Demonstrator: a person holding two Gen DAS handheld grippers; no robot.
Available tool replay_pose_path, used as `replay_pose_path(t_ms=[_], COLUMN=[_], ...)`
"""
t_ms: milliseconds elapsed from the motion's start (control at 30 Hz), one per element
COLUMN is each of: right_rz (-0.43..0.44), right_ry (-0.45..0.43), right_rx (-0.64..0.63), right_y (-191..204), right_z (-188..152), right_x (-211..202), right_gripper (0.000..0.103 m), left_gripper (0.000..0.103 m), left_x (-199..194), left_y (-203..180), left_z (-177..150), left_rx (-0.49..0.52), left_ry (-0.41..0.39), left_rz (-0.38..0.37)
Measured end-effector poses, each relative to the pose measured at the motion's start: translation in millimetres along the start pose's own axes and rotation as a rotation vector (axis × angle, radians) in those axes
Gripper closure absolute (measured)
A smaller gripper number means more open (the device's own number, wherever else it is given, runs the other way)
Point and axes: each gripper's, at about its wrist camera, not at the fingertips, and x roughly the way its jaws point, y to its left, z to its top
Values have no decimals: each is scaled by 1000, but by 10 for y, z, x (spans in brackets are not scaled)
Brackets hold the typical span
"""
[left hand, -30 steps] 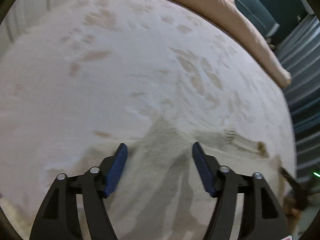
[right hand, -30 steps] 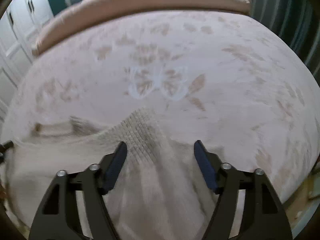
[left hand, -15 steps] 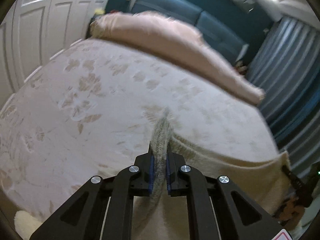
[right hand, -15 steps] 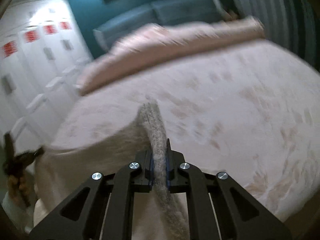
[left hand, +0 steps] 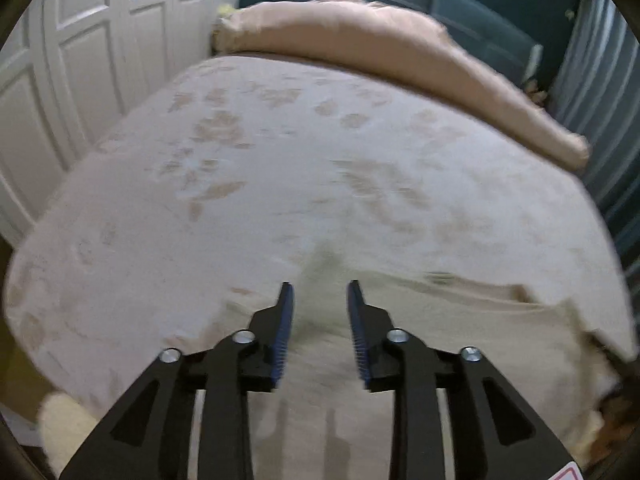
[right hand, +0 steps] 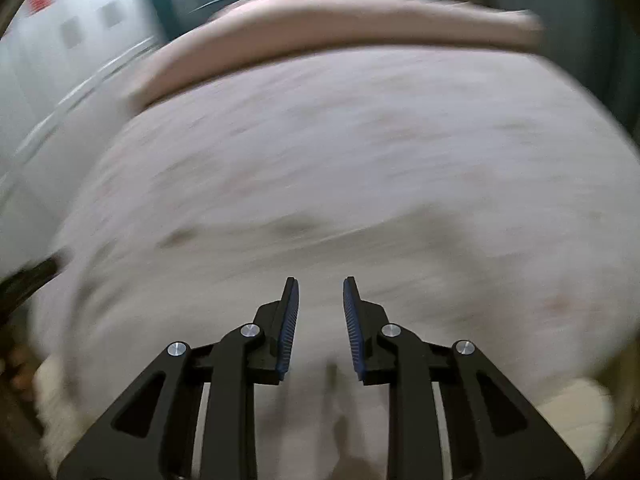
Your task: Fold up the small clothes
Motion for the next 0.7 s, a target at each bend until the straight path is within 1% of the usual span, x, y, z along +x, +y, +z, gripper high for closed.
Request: replay_pose_path(t_ms=[33, 67, 100, 133, 167, 200, 233, 267, 300, 333, 400, 467, 500, 567, 600, 667, 700], right_rz=[76, 122, 135, 114, 93, 103, 96, 52, -11, -105, -223, -270, -308, -337, -329, -305, -293], right_ry=[47, 83, 119, 137, 155, 157, 157, 148, 132, 112, 90, 108, 148, 189, 175, 130, 113], right_rx=[-25, -48, -77, -90, -81, -37, -1, 59, 98, 121, 154, 188, 194, 219, 247, 244, 232], right_y=[201, 343, 456, 489, 416, 235, 91, -172, -389, -590, -906, -1131, -1237, -1363, -1365, -1253, -1196], right_z=[-93, -172, -273, -349, -427, -466, -477, -483, -488, -503, -537, -585, -655, -749, -751, -681, -654], right_x=[99, 191, 292, 337, 364, 313, 262, 117, -35, -206, -416, -440, -367, -233, -266, -401, -436], right_gripper=[81, 82, 82, 82, 82, 84, 86, 86, 85, 81, 81, 81, 85, 85, 85, 84, 83], left_gripper=[66, 63, 62, 62, 62, 62, 62, 62, 62, 62, 61, 60, 59, 57, 57, 57, 52], left_x=[6, 45, 129, 236, 301, 380, 396, 368, 324, 290, 264, 256, 257, 258, 261, 237, 223], left_y=[-79, -165, -251, -309, -332, -307, -251, -196, -116, -56, -20, -44, -86, -158, -191, -245, -270], left_z=[-51, -131, -238, -358, -434, -543, -617, -695, -753, -796, -856, -888, -898, -921, -922, -938, -943], left_rx=[-1, 4, 19, 32, 39, 38, 30, 23, 12, 9, 21, 38, 53, 70, 70, 83, 93], left_ry=[21, 52, 97, 145, 178, 219, 238, 241, 235, 236, 239, 236, 230, 222, 222, 224, 223], left_rz=[-36, -64, -88, -80, -65, -46, -30, -23, -25, -17, -10, 4, 22, 56, 67, 86, 93])
